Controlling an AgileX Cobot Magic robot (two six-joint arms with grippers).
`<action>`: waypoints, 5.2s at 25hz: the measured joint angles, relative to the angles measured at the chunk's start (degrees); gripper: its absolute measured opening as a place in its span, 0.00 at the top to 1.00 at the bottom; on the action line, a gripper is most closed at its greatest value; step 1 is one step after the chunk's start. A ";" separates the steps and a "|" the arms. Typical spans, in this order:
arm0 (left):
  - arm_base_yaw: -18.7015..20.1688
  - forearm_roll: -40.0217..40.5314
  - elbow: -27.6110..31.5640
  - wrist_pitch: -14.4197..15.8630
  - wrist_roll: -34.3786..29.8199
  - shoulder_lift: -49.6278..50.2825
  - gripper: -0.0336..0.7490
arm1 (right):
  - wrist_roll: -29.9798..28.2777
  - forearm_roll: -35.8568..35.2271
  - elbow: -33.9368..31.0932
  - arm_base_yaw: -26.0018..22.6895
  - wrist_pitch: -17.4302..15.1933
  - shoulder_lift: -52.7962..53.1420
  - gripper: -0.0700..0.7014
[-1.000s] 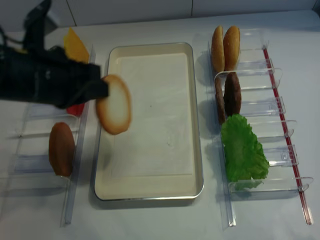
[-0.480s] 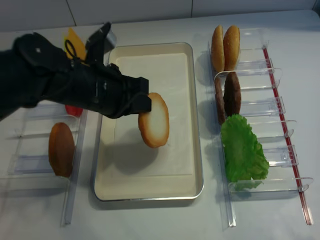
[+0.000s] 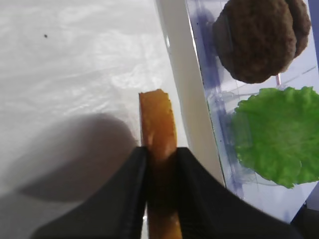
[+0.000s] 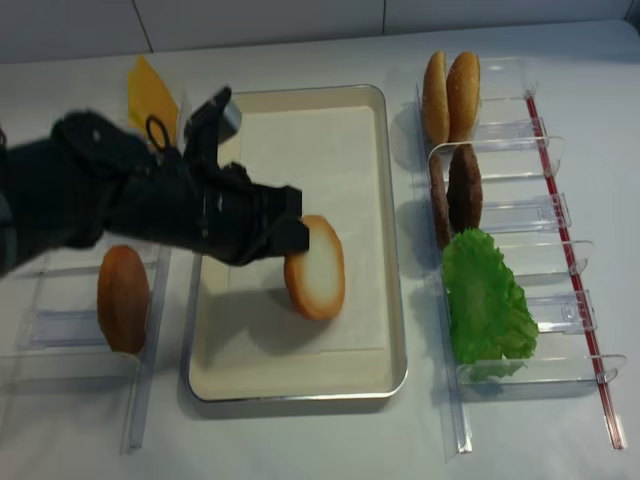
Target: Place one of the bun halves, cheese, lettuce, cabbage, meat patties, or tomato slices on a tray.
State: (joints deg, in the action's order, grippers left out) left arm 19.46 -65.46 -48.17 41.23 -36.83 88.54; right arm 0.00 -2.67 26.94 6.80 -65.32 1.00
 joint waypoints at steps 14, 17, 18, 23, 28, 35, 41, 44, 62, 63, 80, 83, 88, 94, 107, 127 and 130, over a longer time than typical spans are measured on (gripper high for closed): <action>0.00 -7.09 5.34 -5.26 -10.77 0.00 0.79 | 0.00 0.00 0.00 0.00 0.00 0.00 0.24; 0.00 -6.22 5.34 -5.74 -11.01 0.00 0.79 | 0.00 0.00 0.00 0.00 0.00 0.00 0.24; 0.00 -5.46 5.34 -5.97 -10.88 0.00 0.79 | 0.00 0.00 0.00 0.00 0.00 0.00 0.24; 0.00 -3.15 5.34 -7.06 -9.98 0.00 0.74 | 0.00 0.00 0.00 0.00 0.00 0.00 0.24; 0.00 -2.18 5.59 -7.69 -9.98 0.00 0.47 | 0.00 0.00 0.00 0.00 0.00 0.00 0.24; 0.00 0.23 5.71 -7.82 -9.98 0.00 0.37 | 0.00 0.00 0.00 0.00 0.00 0.00 0.24; 0.00 3.46 5.71 -7.72 -9.98 0.00 0.36 | 0.00 0.00 0.00 0.00 0.00 0.00 0.24; 0.00 4.47 5.71 -7.42 -9.98 -0.35 0.36 | 0.00 0.00 0.00 0.00 0.00 0.00 0.24; 0.00 74.29 -17.10 18.78 38.49 -10.04 0.38 | 0.00 0.00 0.00 0.00 0.00 0.00 0.24; 0.00 74.71 -17.11 19.28 39.29 -11.29 0.38 | 0.00 0.00 0.00 0.00 0.00 0.00 0.24; 0.00 74.20 -10.59 30.95 40.68 -48.24 0.39 | 0.00 0.00 0.00 0.00 0.00 0.00 0.24; 0.00 74.20 -7.08 31.16 40.68 -56.16 0.39 | 0.00 0.00 0.00 0.00 0.00 0.00 0.24; 0.00 73.10 -1.42 31.60 40.68 -67.56 0.39 | 0.00 0.00 0.00 0.00 0.00 0.00 0.24; 0.00 71.17 6.89 31.73 40.68 -77.90 0.39 | 0.00 0.00 0.00 0.00 0.00 0.00 0.24; 0.00 70.93 20.07 27.54 40.68 -89.53 0.42 | 0.00 0.00 0.00 0.00 0.00 0.00 0.24; -5.34 71.27 20.21 26.69 40.68 -89.53 0.43 | 0.00 0.00 0.00 0.00 0.00 0.00 0.24; -9.37 71.27 20.21 26.67 40.68 -89.53 0.43 | 0.00 0.00 0.00 0.00 0.00 0.00 0.24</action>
State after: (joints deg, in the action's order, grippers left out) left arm 10.09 5.80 -27.96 67.90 3.84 -1.00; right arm 0.00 -2.67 26.94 6.80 -65.32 1.00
